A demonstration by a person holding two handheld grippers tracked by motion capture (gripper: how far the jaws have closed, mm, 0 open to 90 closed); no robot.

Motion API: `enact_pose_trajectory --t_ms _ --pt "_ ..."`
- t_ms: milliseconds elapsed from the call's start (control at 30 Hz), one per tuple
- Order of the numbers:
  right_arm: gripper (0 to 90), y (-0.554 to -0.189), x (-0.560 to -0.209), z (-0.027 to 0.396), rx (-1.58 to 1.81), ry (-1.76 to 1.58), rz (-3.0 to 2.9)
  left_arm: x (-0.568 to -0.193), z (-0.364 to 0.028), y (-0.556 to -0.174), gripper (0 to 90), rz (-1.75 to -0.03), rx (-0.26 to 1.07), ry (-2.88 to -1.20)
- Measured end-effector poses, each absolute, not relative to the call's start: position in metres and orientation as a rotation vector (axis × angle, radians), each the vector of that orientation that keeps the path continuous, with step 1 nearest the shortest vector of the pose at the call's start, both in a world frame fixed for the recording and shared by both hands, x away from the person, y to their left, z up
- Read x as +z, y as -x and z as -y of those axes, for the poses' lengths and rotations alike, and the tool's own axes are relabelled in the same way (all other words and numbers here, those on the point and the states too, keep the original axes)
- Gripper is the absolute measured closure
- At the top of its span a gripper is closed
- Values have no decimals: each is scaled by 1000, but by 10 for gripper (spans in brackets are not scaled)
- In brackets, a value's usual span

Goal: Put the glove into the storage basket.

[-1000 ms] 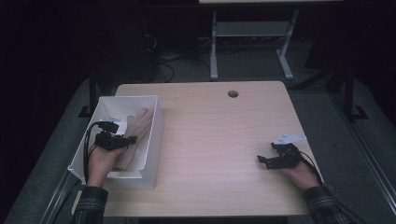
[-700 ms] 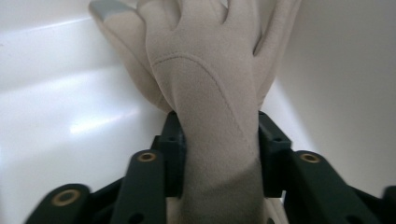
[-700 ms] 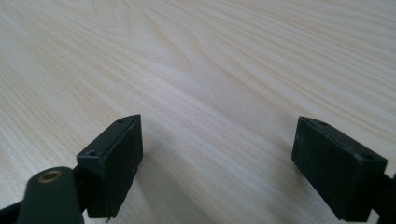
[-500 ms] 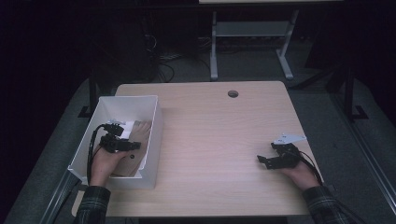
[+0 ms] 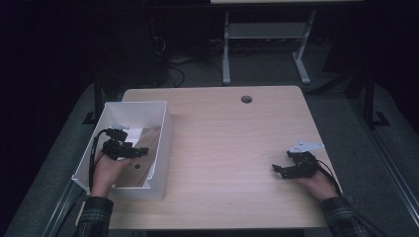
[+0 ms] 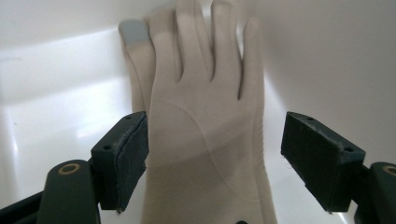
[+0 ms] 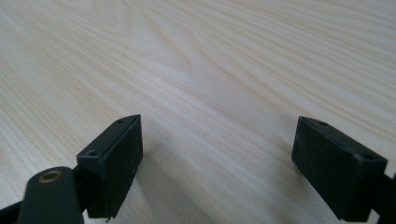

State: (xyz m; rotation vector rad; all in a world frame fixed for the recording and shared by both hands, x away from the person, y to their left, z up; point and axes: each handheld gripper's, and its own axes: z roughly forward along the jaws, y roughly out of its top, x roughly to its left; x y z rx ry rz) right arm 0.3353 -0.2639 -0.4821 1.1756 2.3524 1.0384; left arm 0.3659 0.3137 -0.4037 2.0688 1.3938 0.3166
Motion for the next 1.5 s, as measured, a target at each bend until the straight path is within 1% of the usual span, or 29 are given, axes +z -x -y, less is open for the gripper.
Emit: enact_pose_trajectory --t_ms 433,667,833,1167,1500 --pt "153 -335 -482 264 1040 -1182 -2351 -356 -307 -362 226 -1306 354 -2031" --pt "150 -336 -482 263 1040 -1182 -2351 -326 -291 -360 226 -1228 349 -2013" --pt "150 -336 -482 263 1038 -1180 -2351 -312 -277 -358 226 -1166 331 -2008" --pt "150 -336 -482 263 1039 -1184 -2351 -301 -235 -353 226 -1041 258 -2008" --pt "150 -336 -482 263 1038 -1183 -2351 -304 -186 -345 227 -945 223 -2006"
